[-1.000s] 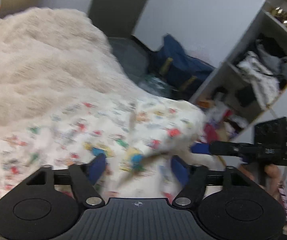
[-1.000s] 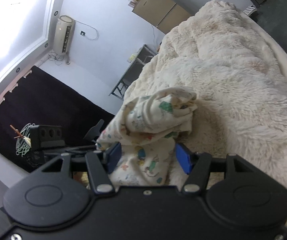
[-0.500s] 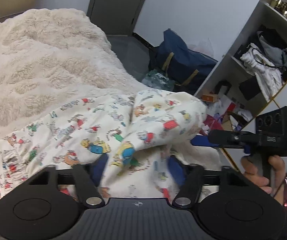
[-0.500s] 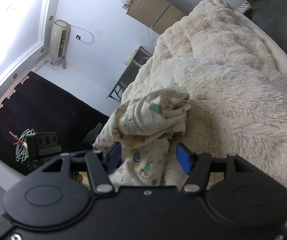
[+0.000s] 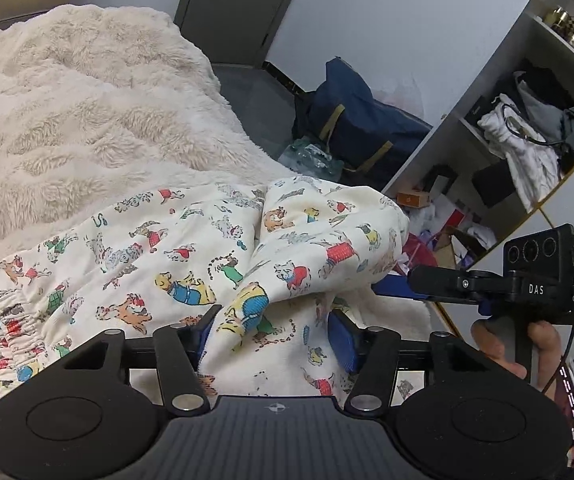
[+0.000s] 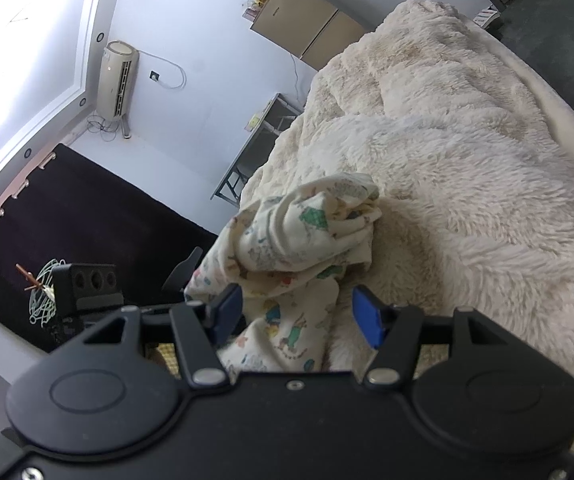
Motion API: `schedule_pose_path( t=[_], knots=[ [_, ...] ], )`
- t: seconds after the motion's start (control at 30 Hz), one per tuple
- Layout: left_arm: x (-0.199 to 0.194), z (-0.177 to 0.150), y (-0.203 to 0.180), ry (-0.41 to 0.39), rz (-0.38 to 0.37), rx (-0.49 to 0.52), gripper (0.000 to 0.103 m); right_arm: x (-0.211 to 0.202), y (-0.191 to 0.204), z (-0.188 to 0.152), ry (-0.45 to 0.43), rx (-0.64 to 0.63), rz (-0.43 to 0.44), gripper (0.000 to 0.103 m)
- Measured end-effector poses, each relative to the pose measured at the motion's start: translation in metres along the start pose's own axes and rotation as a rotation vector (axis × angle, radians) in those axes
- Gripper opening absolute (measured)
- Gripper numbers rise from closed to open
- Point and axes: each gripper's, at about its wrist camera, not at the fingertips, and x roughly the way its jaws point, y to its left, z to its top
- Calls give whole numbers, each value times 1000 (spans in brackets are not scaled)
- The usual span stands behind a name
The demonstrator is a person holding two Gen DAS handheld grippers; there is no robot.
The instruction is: Fold clothes
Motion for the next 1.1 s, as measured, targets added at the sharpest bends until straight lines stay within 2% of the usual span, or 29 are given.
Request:
schedule_pose_path(
  t=[0.07, 0.13, 0.23, 0.3, 0.47, 0.57, 0.7, 0.8, 0.9, 1.0, 1.1],
  knots=[
    [0, -1, -3, -5, 14, 15, 41, -1, -1, 1, -1, 3, 1, 59],
    [-2, 0, -4, -15, 19, 16, 25, -3, -2, 2, -7, 8, 5, 59],
    [-7, 3, -5, -28, 6, 11, 12, -11, -6, 6, -32, 25, 12, 59],
    [-11, 6, -10, -32, -21, 19, 10, -16, -8, 9, -48, 34, 16, 59],
    [-9, 11, -32, -16, 2, 93, 10, -35, -11, 17, -105, 54, 35, 59],
    [-4, 11, -31, 0, 12, 73, 12, -37, -12, 18, -110, 56, 35, 59],
    [-1, 10, -24, -4, -12, 42, 12, -36, -12, 18, -112, 57, 33, 59],
    [-4, 15, -28, -32, -76, 12, 9, -37, -10, 17, -120, 58, 36, 59],
    [-9, 28, -42, -54, -102, 10, 7, -47, -12, 20, -147, 68, 52, 59],
    [-17, 47, -74, -82, -144, 30, 6, -58, -13, 23, -173, 79, 68, 59],
    [-30, 64, -117, -108, -137, 102, 5, -71, -16, 25, -221, 93, 65, 59]
  ],
)
